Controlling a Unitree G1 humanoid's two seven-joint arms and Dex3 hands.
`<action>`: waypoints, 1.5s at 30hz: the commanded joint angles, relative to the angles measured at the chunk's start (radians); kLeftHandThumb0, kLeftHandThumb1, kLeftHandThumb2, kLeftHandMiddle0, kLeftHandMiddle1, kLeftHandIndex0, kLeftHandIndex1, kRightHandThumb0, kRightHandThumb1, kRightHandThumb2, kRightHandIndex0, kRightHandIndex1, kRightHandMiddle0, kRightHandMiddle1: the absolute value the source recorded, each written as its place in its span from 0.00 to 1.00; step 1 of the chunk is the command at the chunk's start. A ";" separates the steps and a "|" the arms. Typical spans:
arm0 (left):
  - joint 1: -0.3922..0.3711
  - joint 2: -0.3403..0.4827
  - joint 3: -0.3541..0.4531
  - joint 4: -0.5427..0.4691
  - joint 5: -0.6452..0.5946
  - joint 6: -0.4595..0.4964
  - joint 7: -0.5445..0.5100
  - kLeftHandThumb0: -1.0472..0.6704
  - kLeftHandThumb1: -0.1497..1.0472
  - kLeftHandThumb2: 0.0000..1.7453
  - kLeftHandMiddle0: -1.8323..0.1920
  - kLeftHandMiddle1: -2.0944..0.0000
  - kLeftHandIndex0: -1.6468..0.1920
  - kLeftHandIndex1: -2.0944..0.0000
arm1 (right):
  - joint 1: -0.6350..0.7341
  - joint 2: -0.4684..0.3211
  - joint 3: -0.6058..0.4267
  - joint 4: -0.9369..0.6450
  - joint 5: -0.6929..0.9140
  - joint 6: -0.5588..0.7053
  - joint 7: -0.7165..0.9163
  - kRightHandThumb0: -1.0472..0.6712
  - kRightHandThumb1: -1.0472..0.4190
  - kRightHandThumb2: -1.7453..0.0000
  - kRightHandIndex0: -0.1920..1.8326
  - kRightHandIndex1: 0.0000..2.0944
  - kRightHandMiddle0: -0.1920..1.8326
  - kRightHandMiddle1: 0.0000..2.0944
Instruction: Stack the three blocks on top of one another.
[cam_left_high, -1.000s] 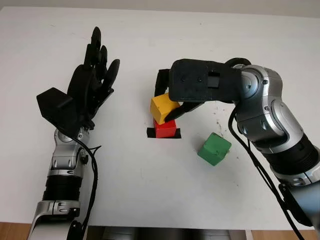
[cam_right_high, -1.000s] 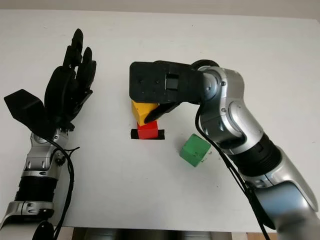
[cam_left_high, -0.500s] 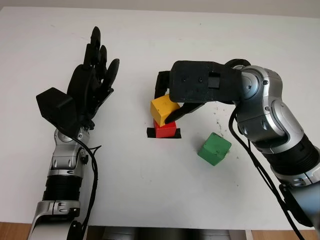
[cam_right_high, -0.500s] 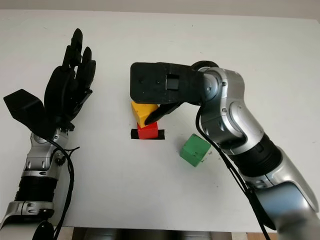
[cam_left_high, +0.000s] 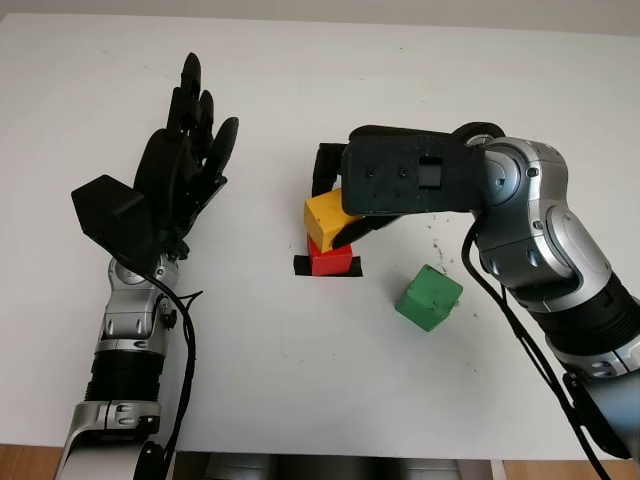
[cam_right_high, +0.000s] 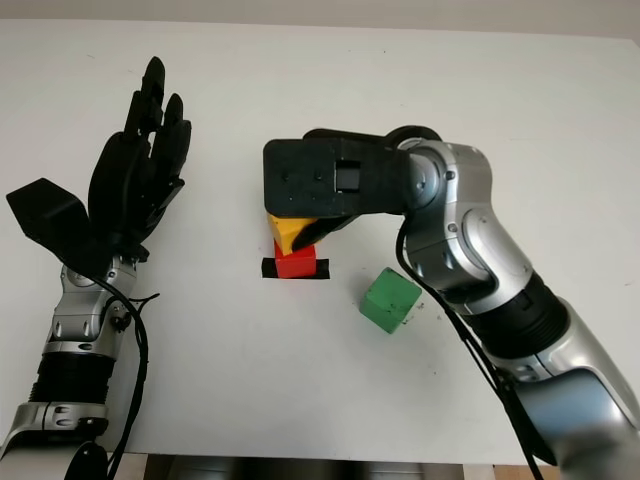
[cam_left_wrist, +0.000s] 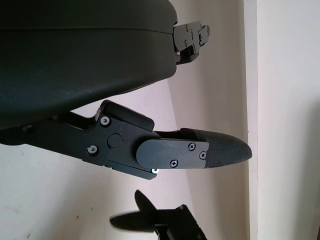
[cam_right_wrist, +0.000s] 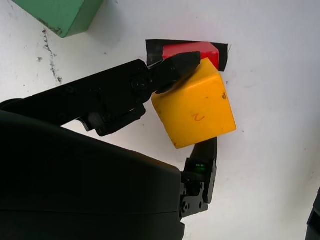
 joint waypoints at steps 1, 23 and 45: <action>0.010 0.004 0.001 -0.015 -0.001 -0.002 0.000 0.14 1.00 0.21 0.99 0.97 0.99 0.97 | 0.011 -0.019 -0.009 -0.027 0.003 -0.014 0.009 0.26 0.12 0.97 0.10 0.01 0.10 0.17; -0.004 0.010 0.001 0.004 0.004 -0.010 0.000 0.13 1.00 0.21 0.98 0.97 0.98 0.97 | 0.031 -0.112 -0.172 -0.104 0.110 -0.130 0.031 0.13 0.10 0.96 0.02 0.01 0.03 0.02; -0.015 0.053 0.024 0.023 -0.026 0.007 -0.046 0.16 1.00 0.24 1.00 1.00 1.00 1.00 | 0.234 -0.314 -0.619 -0.119 0.280 -0.319 -0.205 0.25 0.14 0.97 0.41 0.18 0.35 0.20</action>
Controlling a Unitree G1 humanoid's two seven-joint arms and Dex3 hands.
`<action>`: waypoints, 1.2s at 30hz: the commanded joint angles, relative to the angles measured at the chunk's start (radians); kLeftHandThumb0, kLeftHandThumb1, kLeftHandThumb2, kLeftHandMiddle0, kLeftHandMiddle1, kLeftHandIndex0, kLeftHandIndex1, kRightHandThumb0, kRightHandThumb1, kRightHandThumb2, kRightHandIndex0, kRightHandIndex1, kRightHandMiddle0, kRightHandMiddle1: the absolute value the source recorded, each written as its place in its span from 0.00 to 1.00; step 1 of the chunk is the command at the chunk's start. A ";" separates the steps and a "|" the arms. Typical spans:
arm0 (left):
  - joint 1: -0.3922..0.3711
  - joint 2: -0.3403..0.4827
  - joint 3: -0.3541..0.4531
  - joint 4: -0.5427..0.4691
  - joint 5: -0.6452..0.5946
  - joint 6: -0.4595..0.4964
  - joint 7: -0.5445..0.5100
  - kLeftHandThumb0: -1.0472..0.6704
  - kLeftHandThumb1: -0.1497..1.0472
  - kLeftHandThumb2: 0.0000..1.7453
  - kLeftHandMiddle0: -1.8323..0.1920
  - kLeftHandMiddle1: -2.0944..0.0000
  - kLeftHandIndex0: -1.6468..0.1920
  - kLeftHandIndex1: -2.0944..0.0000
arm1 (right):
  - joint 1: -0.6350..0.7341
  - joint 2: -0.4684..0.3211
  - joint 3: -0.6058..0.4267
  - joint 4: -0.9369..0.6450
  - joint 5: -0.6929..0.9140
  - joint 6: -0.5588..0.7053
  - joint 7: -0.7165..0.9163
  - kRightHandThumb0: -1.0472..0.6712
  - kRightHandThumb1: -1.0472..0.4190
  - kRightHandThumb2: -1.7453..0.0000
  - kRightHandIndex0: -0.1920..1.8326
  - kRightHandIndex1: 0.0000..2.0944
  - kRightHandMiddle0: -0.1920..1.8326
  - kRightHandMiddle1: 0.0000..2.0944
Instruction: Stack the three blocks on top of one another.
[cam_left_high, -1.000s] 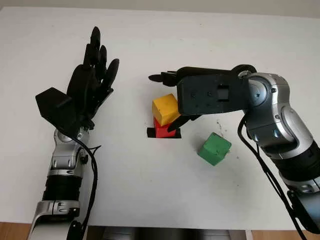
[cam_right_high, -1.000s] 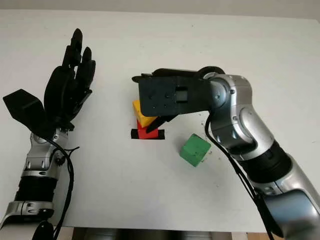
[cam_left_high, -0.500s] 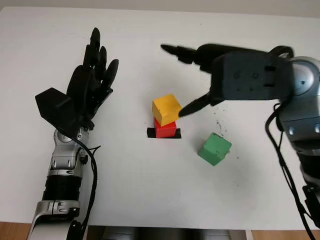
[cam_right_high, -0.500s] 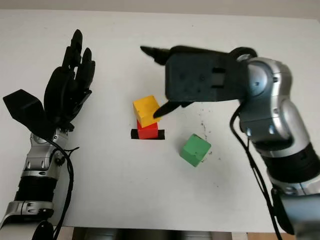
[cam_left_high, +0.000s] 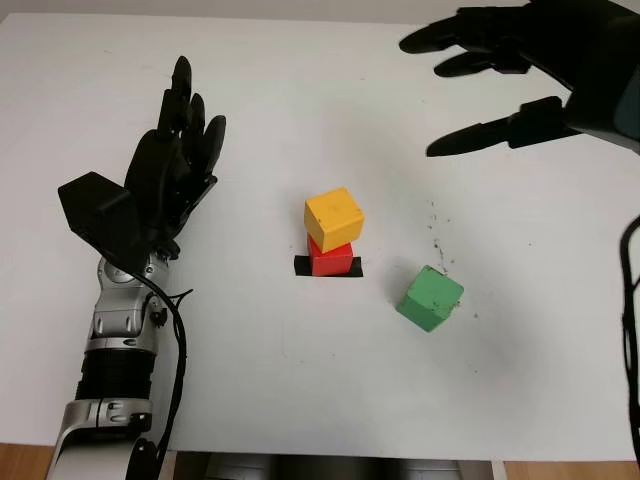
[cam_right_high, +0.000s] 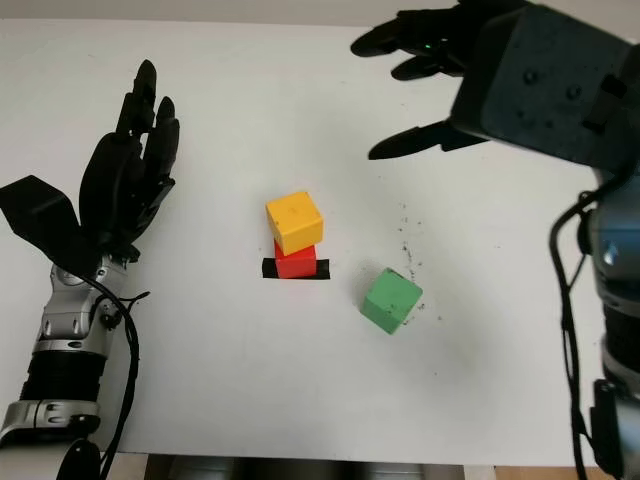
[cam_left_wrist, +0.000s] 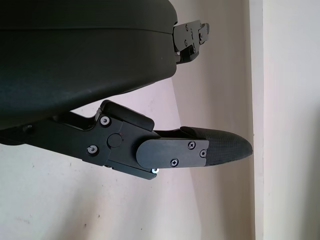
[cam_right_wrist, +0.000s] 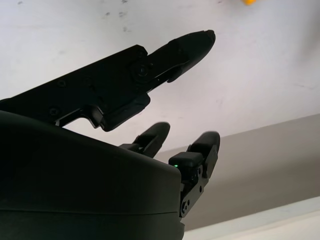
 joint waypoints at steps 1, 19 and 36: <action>-0.008 0.013 0.005 0.004 -0.004 -0.014 -0.011 0.16 1.00 0.24 1.00 1.00 1.00 1.00 | 0.050 -0.055 -0.051 0.003 0.030 -0.057 0.009 0.25 0.14 0.97 0.40 0.17 0.35 0.20; -0.028 0.020 0.004 0.013 -0.003 0.005 -0.005 0.15 1.00 0.22 0.99 0.98 0.99 0.98 | 0.307 -0.299 -0.059 0.024 0.028 -0.728 0.086 0.31 0.09 0.97 0.31 0.03 0.32 0.08; -0.020 0.034 0.013 0.026 -0.010 -0.021 -0.044 0.17 1.00 0.25 1.00 1.00 1.00 1.00 | 0.293 -0.250 0.096 0.106 -0.084 -0.897 -0.010 0.31 0.09 0.97 0.29 0.02 0.30 0.07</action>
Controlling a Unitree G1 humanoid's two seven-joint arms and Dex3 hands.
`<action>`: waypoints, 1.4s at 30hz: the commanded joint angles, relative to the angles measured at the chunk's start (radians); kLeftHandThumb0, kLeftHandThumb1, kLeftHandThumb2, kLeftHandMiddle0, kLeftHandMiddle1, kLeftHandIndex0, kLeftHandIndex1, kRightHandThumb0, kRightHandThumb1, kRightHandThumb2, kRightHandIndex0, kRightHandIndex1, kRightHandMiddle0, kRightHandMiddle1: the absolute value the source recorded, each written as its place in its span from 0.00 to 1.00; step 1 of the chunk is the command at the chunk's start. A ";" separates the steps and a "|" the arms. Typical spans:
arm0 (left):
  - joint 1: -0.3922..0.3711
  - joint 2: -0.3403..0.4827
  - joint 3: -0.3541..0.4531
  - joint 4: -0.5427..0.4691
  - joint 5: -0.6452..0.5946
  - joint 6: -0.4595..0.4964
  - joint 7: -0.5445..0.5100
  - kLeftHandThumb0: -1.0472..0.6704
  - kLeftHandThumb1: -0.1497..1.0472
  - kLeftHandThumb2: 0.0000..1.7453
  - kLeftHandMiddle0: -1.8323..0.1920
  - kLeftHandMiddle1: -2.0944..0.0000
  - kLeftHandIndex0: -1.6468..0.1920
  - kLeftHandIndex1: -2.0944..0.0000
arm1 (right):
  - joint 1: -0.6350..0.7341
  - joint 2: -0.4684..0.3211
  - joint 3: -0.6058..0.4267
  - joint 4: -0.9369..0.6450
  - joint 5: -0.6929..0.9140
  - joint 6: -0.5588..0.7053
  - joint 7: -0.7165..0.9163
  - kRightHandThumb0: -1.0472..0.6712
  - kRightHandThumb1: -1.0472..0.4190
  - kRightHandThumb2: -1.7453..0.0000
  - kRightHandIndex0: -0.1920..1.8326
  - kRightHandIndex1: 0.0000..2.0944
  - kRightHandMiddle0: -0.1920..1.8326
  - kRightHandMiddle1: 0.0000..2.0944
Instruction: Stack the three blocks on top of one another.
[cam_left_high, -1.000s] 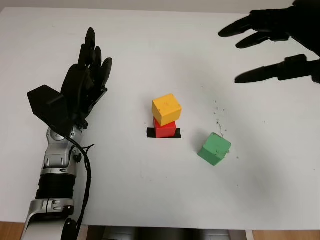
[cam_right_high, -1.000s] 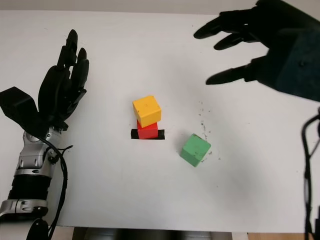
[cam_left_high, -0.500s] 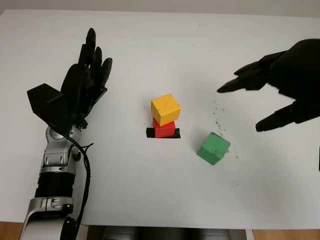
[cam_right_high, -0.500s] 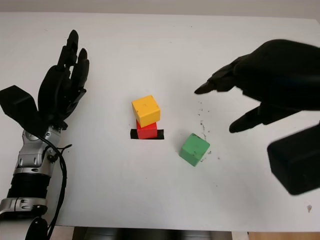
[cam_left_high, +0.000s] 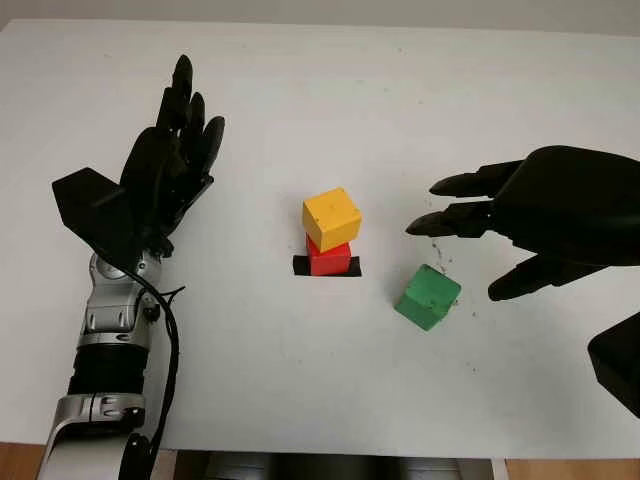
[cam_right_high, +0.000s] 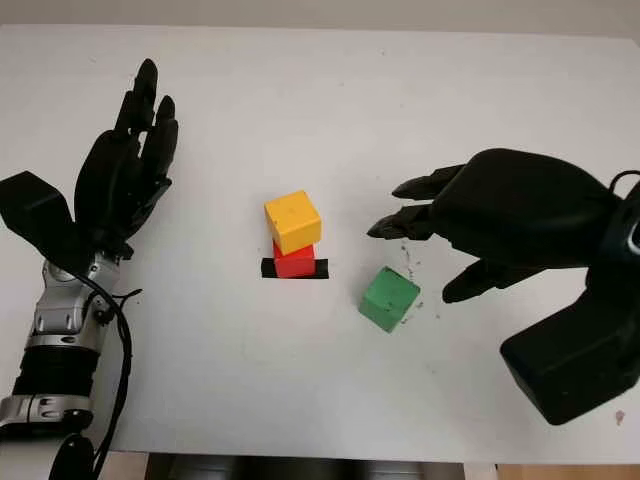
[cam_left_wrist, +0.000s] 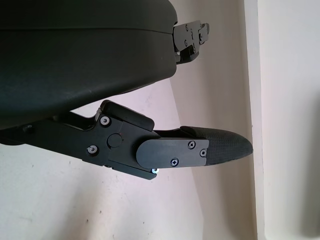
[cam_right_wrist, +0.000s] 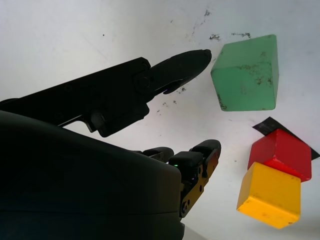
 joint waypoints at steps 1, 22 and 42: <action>-0.006 0.016 0.011 -0.005 -0.004 -0.002 0.001 0.17 1.00 0.25 1.00 0.99 1.00 1.00 | -0.021 0.013 0.015 0.008 0.006 -0.009 -0.006 0.31 0.09 0.97 0.29 0.03 0.31 0.07; -0.006 0.019 0.019 0.001 -0.009 -0.015 -0.003 0.17 1.00 0.23 1.00 0.99 1.00 0.99 | -0.048 0.034 0.070 0.010 0.024 0.012 0.024 0.30 0.13 0.97 0.32 0.04 0.33 0.12; -0.008 0.010 0.021 -0.012 -0.012 -0.005 0.003 0.16 1.00 0.21 1.00 0.98 1.00 0.99 | 0.002 0.117 0.082 0.130 -0.052 -0.160 -0.161 0.31 0.14 0.97 0.40 0.08 0.23 0.47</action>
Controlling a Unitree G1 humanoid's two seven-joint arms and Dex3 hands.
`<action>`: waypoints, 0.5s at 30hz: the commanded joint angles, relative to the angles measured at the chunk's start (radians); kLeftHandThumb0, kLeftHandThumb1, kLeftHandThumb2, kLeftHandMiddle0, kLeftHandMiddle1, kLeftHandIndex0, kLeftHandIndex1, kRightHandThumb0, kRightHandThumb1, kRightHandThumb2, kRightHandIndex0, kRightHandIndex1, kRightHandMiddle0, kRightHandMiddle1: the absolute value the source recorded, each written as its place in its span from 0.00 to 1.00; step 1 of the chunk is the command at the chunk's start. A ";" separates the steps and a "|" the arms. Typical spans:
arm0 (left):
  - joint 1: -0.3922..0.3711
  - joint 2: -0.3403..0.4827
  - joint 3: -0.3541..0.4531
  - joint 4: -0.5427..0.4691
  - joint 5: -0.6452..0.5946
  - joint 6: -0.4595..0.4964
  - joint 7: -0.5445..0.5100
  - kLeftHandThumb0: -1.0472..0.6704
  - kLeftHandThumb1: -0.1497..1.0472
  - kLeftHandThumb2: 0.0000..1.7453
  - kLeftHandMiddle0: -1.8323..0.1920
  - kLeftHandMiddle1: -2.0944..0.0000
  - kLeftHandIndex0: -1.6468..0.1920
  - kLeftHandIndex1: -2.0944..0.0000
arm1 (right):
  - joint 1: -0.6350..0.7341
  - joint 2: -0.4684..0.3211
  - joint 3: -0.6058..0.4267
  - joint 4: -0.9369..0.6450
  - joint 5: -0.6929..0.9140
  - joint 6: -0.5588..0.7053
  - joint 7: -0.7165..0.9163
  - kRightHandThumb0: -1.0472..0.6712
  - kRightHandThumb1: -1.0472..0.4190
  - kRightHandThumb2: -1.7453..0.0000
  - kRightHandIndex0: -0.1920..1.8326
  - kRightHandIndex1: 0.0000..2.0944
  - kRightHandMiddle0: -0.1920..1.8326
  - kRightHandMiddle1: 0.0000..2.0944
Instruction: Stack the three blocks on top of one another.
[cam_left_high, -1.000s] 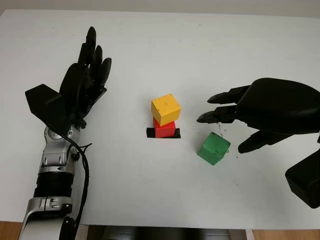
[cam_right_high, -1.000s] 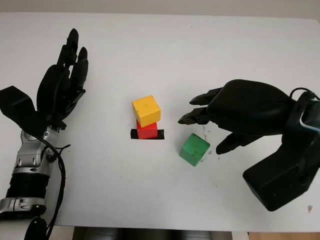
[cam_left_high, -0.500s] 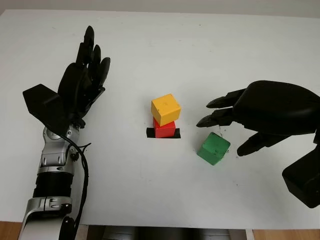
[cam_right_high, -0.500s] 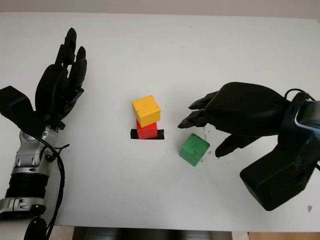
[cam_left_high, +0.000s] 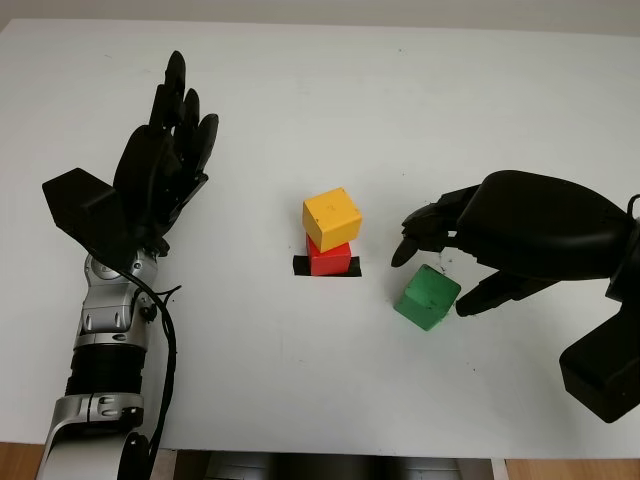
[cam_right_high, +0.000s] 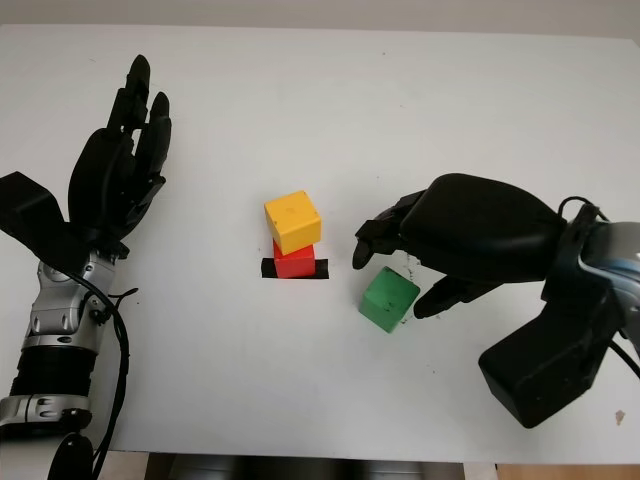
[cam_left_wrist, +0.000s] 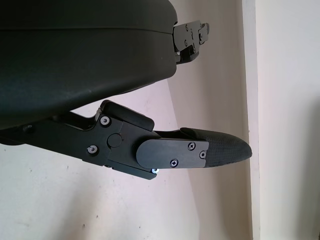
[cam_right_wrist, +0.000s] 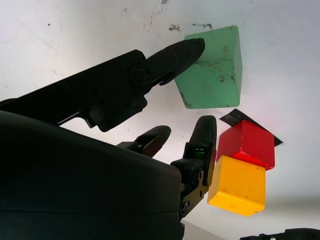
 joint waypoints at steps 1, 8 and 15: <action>-0.008 0.011 0.002 -0.012 -0.003 -0.005 -0.003 0.16 1.00 0.22 1.00 0.98 1.00 0.99 | 0.001 0.007 0.007 0.005 -0.009 -0.012 -0.009 0.32 0.14 0.97 0.39 0.08 0.23 0.47; -0.006 0.010 0.000 -0.015 0.001 -0.007 -0.001 0.17 1.00 0.22 1.00 0.99 1.00 0.99 | -0.008 -0.001 0.024 0.030 -0.027 -0.030 -0.004 0.31 0.14 0.97 0.39 0.09 0.23 0.46; -0.006 0.011 -0.001 -0.009 0.007 -0.012 0.005 0.16 1.00 0.22 1.00 0.98 0.99 0.98 | -0.008 -0.003 0.030 0.040 -0.026 -0.034 0.004 0.31 0.14 0.97 0.38 0.08 0.24 0.45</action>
